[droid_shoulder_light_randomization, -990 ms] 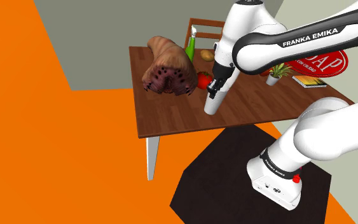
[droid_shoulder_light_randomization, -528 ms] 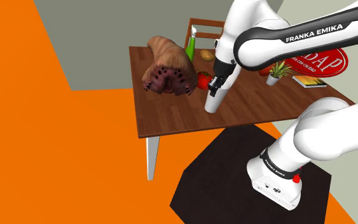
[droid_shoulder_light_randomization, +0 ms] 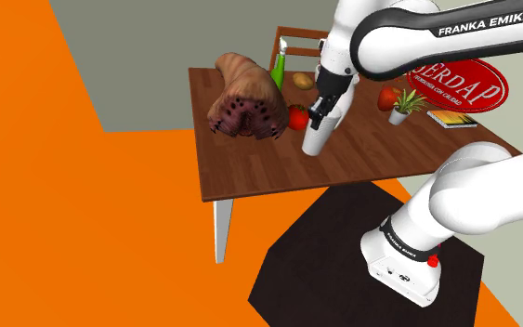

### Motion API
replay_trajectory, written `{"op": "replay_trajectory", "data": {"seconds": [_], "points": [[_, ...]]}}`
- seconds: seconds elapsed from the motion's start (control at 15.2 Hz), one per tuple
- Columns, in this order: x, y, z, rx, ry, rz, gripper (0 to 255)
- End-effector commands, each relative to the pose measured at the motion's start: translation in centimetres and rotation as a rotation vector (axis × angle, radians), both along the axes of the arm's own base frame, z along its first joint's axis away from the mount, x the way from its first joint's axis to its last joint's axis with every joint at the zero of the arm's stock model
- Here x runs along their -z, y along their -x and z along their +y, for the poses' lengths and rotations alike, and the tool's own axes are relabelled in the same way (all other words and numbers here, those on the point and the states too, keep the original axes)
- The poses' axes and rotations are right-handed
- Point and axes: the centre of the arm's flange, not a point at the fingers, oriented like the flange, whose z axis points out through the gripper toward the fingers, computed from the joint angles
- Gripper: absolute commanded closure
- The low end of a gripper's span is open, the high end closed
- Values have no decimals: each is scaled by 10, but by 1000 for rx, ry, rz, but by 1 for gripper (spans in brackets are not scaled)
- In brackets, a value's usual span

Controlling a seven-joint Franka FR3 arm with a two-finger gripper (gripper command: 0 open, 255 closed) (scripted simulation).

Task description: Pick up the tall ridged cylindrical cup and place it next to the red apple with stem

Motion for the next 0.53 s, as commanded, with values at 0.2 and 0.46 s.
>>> {"op": "replay_trajectory", "data": {"seconds": [0.2,0.46], "points": [[-26,1,0,0,0,0,255],[-47,1,0,0,0,0,255]]}}
